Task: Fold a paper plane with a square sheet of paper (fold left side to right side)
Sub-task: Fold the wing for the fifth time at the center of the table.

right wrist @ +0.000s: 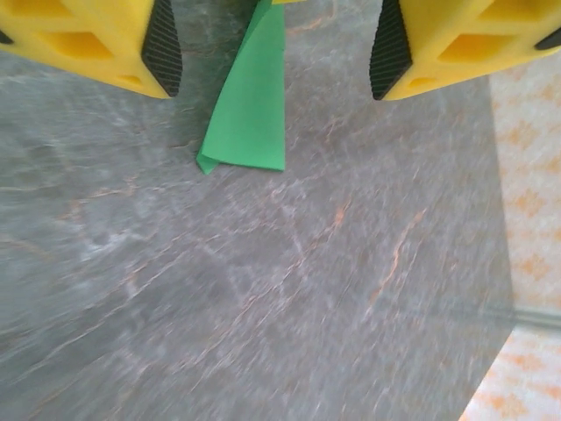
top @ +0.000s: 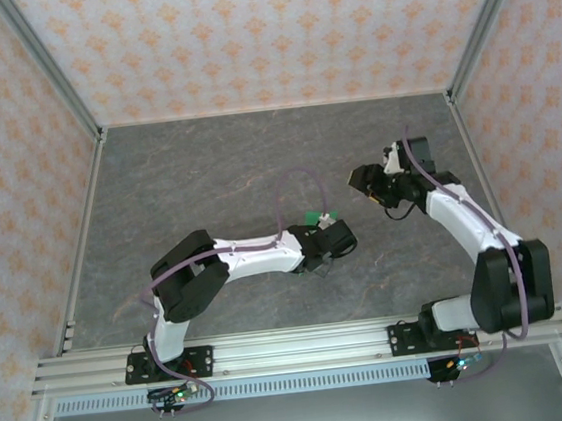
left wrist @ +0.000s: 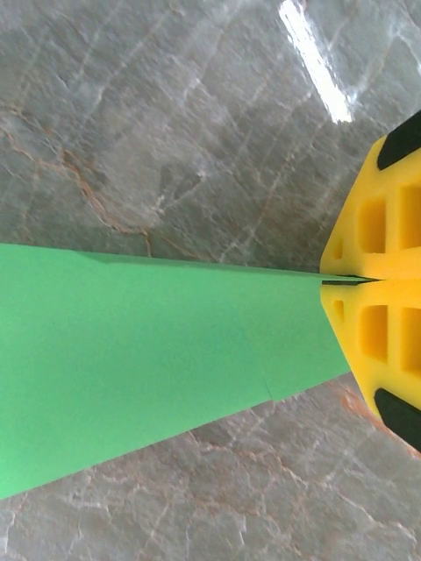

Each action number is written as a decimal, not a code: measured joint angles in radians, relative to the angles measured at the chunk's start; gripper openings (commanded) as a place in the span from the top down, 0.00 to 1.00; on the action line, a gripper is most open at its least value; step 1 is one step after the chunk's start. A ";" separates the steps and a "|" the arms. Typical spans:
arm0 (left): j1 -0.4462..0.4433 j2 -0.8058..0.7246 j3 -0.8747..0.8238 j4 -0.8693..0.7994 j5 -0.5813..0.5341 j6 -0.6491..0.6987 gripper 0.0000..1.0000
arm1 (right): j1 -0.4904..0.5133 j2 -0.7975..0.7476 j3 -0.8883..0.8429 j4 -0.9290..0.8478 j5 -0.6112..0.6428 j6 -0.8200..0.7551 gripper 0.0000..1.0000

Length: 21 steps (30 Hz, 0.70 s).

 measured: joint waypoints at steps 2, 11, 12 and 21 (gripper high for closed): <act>0.005 0.000 -0.014 0.029 0.024 -0.013 0.97 | -0.005 -0.043 -0.001 -0.035 0.049 -0.005 0.33; 0.099 -0.123 -0.212 0.246 0.195 -0.111 0.99 | -0.013 -0.112 -0.137 -0.053 0.048 -0.027 0.33; 0.113 -0.136 -0.232 0.269 0.217 -0.123 0.99 | -0.013 -0.112 -0.161 -0.048 0.028 -0.027 0.33; 0.216 -0.185 -0.349 0.505 0.419 -0.243 1.00 | 0.053 -0.064 -0.294 0.151 -0.105 0.036 0.36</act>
